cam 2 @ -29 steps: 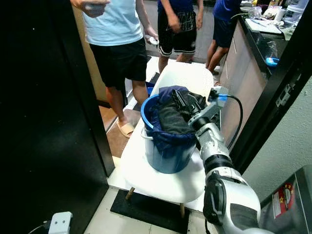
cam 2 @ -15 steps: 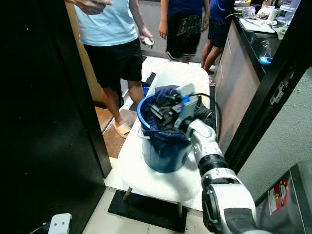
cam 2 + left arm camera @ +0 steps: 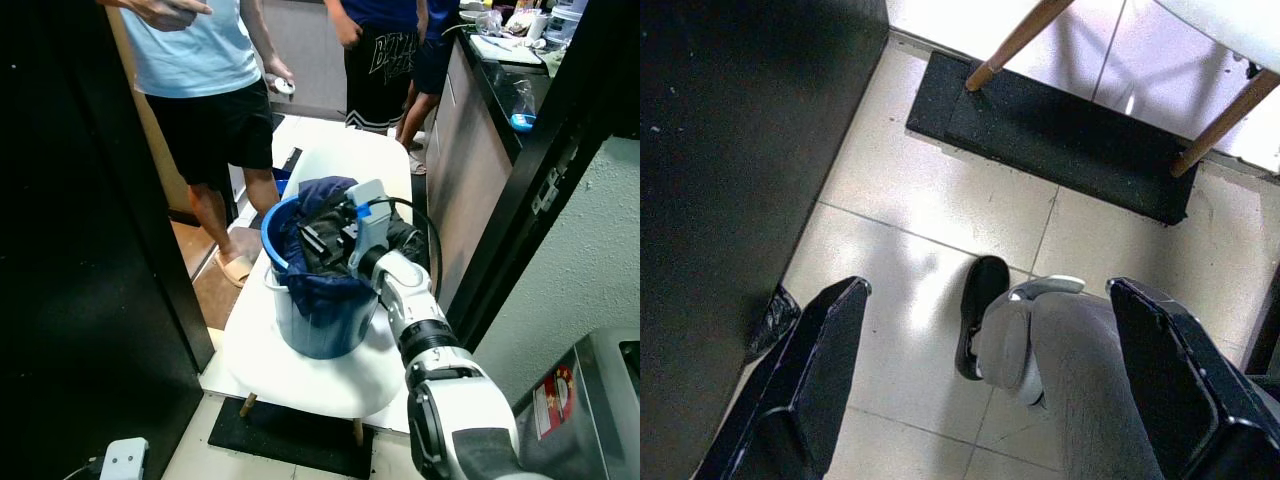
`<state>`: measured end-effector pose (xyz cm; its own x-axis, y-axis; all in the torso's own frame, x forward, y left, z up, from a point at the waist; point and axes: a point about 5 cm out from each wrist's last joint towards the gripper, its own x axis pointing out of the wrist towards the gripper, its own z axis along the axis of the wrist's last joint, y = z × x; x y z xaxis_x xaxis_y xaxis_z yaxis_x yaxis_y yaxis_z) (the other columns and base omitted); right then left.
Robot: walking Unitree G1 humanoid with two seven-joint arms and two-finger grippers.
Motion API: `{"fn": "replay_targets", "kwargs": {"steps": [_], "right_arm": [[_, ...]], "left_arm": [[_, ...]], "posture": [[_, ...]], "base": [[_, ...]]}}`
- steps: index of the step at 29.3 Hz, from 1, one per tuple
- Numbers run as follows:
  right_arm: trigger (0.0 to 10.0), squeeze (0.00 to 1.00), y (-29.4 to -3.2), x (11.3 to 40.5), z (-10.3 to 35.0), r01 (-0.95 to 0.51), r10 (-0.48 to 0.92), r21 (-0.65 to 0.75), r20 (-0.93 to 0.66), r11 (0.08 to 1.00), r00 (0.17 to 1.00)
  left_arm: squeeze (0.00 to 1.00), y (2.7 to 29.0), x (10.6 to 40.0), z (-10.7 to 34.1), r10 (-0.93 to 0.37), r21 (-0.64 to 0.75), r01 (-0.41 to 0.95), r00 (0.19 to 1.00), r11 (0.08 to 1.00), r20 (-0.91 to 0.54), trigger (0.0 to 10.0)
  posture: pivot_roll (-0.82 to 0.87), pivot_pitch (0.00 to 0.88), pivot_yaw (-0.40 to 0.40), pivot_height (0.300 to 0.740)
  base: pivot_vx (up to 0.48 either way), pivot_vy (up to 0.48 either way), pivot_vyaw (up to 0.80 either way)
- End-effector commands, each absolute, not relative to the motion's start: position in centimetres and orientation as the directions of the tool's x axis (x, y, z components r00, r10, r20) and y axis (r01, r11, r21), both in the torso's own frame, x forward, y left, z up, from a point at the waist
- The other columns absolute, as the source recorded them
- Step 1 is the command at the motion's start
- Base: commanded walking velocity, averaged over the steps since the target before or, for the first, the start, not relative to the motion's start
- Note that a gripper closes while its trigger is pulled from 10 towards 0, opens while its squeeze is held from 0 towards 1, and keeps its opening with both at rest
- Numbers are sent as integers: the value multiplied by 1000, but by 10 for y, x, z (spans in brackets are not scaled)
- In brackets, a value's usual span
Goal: Clothes washing
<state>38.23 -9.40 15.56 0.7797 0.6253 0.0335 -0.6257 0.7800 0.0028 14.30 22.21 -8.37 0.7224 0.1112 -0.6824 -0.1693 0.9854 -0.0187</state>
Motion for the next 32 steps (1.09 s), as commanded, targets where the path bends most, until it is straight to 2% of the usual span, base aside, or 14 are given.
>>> {"fn": "replay_targets", "kwargs": {"steps": [1, 32], "right_arm": [[10000, 0, -89, 380, 152, -629, 629, -16, 17, 777, 777], [10000, 0, -71, 378, 154, -641, 641, -16, 23, 768, 767]], "left_arm": [[0, 221, 138, -86, 109, -29, -180, 707, 983, -699, 10000], [0, 220, 125, -92, 91, -56, -195, 669, 979, -738, 10000]], "posture": [[187, 0, -82, 740], [195, 0, -72, 740]], "base": [[274, 0, 0], [296, 0, 0]]}}
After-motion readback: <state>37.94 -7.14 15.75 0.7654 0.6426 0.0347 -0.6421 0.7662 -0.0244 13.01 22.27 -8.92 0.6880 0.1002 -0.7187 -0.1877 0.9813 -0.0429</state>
